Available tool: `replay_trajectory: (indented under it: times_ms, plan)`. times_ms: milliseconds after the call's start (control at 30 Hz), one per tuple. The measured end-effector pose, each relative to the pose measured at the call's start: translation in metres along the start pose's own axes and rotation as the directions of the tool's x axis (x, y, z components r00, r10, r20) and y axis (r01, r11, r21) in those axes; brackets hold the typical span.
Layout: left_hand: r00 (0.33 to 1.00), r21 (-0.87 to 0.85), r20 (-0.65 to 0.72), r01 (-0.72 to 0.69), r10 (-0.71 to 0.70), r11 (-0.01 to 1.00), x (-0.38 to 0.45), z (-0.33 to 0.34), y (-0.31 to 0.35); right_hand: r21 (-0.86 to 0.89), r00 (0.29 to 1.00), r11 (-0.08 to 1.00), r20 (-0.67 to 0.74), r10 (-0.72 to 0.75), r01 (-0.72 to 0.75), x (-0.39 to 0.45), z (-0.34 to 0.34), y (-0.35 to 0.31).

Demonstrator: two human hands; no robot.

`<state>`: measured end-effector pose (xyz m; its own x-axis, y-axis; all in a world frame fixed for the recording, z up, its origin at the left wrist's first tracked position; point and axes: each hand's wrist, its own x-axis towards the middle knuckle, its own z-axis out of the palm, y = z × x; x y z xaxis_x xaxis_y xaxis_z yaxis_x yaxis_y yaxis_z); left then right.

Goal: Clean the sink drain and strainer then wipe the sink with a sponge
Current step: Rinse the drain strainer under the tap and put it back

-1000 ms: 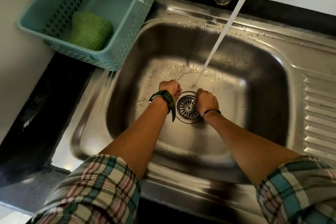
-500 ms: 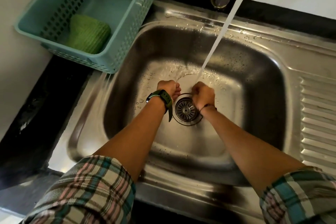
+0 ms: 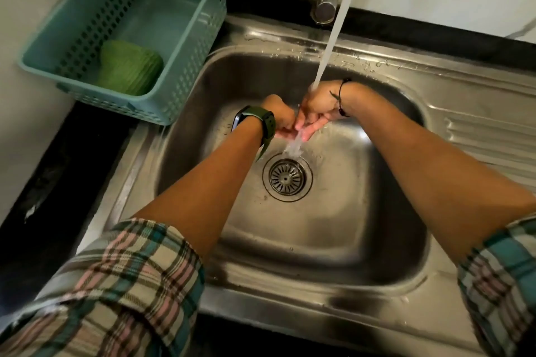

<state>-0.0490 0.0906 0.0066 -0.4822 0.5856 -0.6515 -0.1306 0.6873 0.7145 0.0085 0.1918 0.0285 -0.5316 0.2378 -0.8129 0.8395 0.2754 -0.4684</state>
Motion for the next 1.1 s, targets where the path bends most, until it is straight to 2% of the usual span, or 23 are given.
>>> replay_trajectory:
  times_ms: [200, 300, 400, 500, 600, 667, 733, 767, 833, 900, 967, 1033, 1100]
  plan:
    - [0.999, 0.104, 0.021, -0.039, 0.037, 0.994, -0.011, -0.01, 0.009, 0.002, 0.997, 1.0, 0.08, -0.012, 0.012, -0.019, -0.011, -0.017]
    - [0.996, 0.117, 0.081, -0.029, 0.019, 0.993, -0.019, -0.012, 0.014, -0.001, 0.992, 1.0, 0.127, -0.003, 0.003, -0.029, -0.013, -0.016]
    - [0.991, 0.113, 0.134, -0.021, 0.005, 0.993, -0.025, -0.01, 0.021, 0.035, 0.995, 0.999, 0.091, -0.026, 0.023, -0.033, -0.015, -0.012]
    - [0.995, -0.047, 0.059, -0.084, 0.087, 0.995, -0.028, -0.009, 0.032, 0.069, 0.993, 0.993, -0.078, -0.088, 0.093, -0.039, -0.02, -0.016]
    - [0.986, -0.231, -0.026, -0.165, 0.163, 0.959, -0.032, -0.009, 0.042, 0.219, 0.939, 0.949, -0.306, -0.156, 0.228, -0.046, -0.024, -0.016]
    - [0.98, -0.353, -0.024, -0.192, 0.196, 0.916, -0.036, -0.009, 0.049, 0.29, 0.912, 0.899, -0.345, -0.221, 0.327, -0.056, -0.02, -0.015]
    - [0.978, -0.427, -0.013, -0.192, 0.206, 0.883, -0.041, -0.009, 0.057, 0.23, 0.877, 0.894, -0.394, -0.275, 0.384, -0.059, -0.016, -0.012]
    - [0.979, -0.441, -0.014, -0.189, 0.204, 0.877, -0.043, -0.01, 0.062, 0.218, 0.853, 0.885, -0.435, -0.289, 0.411, -0.058, -0.016, -0.011]
    - [0.976, -0.394, -0.03, -0.208, 0.214, 0.895, -0.047, -0.011, 0.071, 0.315, 0.825, 0.837, -0.506, -0.252, 0.448, -0.06, -0.019, -0.01]
    - [0.962, -0.302, -0.097, -0.272, 0.254, 0.914, -0.051, -0.013, 0.083, 0.447, 0.832, 0.752, -0.501, -0.239, 0.485, -0.068, -0.025, -0.012]
    - [0.94, -0.27, -0.164, -0.336, 0.301, 0.902, -0.053, -0.021, 0.099, 0.469, 0.831, 0.714, -0.472, -0.295, 0.52, -0.075, -0.033, -0.017]
    - [0.927, -0.267, -0.181, -0.368, 0.329, 0.891, -0.05, -0.029, 0.113, 0.356, 0.76, 0.729, -0.554, -0.339, 0.584, -0.079, -0.041, -0.027]
    - [0.931, -0.297, -0.216, -0.35, 0.295, 0.888, -0.043, -0.033, 0.12, 0.165, 0.609, 0.76, -0.712, -0.349, 0.629, -0.076, -0.052, -0.043]
